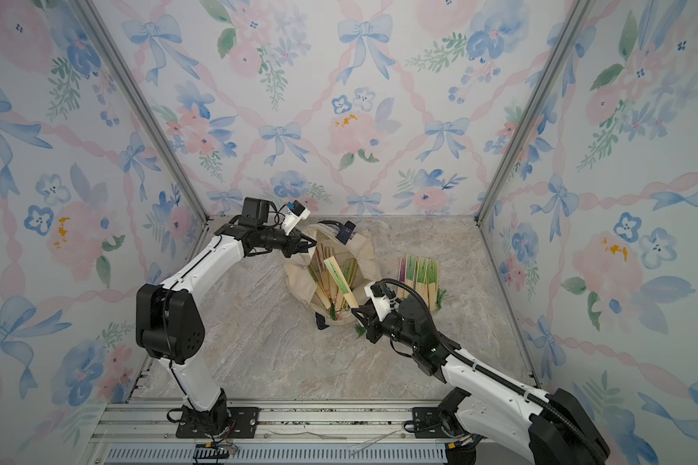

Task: Take out the folding fans from the tote bags
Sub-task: Pick up the folding fan from the canvas bag, then place the folding fan at the center of the board.

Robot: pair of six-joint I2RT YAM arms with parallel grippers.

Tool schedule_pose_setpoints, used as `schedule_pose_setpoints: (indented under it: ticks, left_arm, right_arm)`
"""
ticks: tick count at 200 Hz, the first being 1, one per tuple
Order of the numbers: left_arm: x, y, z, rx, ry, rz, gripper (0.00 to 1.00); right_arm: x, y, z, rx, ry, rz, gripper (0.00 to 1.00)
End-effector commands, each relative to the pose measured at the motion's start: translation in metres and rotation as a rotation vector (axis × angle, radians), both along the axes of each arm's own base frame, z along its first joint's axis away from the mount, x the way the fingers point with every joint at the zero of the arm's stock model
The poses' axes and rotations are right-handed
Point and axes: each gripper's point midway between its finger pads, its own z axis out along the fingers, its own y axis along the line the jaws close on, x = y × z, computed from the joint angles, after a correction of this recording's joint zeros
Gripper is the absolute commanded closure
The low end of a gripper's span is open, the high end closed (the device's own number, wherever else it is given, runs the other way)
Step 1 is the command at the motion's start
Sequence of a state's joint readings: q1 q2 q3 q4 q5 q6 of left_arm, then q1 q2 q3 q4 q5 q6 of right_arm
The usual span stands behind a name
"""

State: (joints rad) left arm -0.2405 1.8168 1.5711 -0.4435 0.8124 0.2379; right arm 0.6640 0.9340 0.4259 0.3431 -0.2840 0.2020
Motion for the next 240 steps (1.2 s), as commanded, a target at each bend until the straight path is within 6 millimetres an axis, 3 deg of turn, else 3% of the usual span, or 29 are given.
schedule_pose_setpoints:
  ticks: [1,31,50,69,94,119,137,174,199,221,240]
  left_arm:
    - [0.001,-0.003,0.003,-0.025,0.0,-0.015,1.0]
    - [-0.005,-0.003,0.001,-0.013,-0.008,-0.022,1.0]
    - [-0.004,-0.002,0.001,-0.01,-0.015,-0.022,1.0]
    - [0.006,0.003,0.008,-0.023,-0.012,0.005,1.0]
    - [0.012,0.002,0.015,-0.037,-0.024,0.001,1.0]
    - [0.011,-0.003,0.019,-0.042,-0.041,-0.02,1.0]
    - [0.014,-0.008,0.033,-0.051,-0.084,-0.039,1.0]
    - [0.006,-0.016,0.048,-0.059,-0.151,-0.092,1.0]
    - [-0.006,-0.021,0.06,-0.053,-0.232,-0.149,1.0]
    - [-0.012,-0.023,0.064,-0.053,-0.25,-0.165,1.0]
    - [-0.016,-0.024,0.056,-0.04,-0.233,-0.163,1.0]
  right_arm:
    - [0.003,-0.019,0.033,0.028,-0.06,-0.04,1.0]
    - [0.022,-0.067,0.061,0.12,-0.078,-0.214,1.0]
    - [0.04,-0.101,0.061,0.128,-0.035,-0.346,1.0]
    - [0.06,-0.131,0.049,0.12,0.059,-0.454,1.0]
    - [0.087,-0.156,0.01,0.011,0.224,-0.556,1.0]
    - [0.117,-0.162,-0.032,-0.082,0.311,-0.577,1.0]
    - [0.14,-0.171,-0.064,-0.104,0.404,-0.602,1.0]
    - [0.16,-0.182,-0.115,-0.146,0.608,-0.67,1.0]
    - [0.16,-0.189,-0.13,-0.135,0.691,-0.71,0.63]
    - [0.156,-0.192,-0.127,-0.154,0.689,-0.722,0.56]
    - [0.151,-0.194,-0.119,-0.173,0.677,-0.714,0.49]
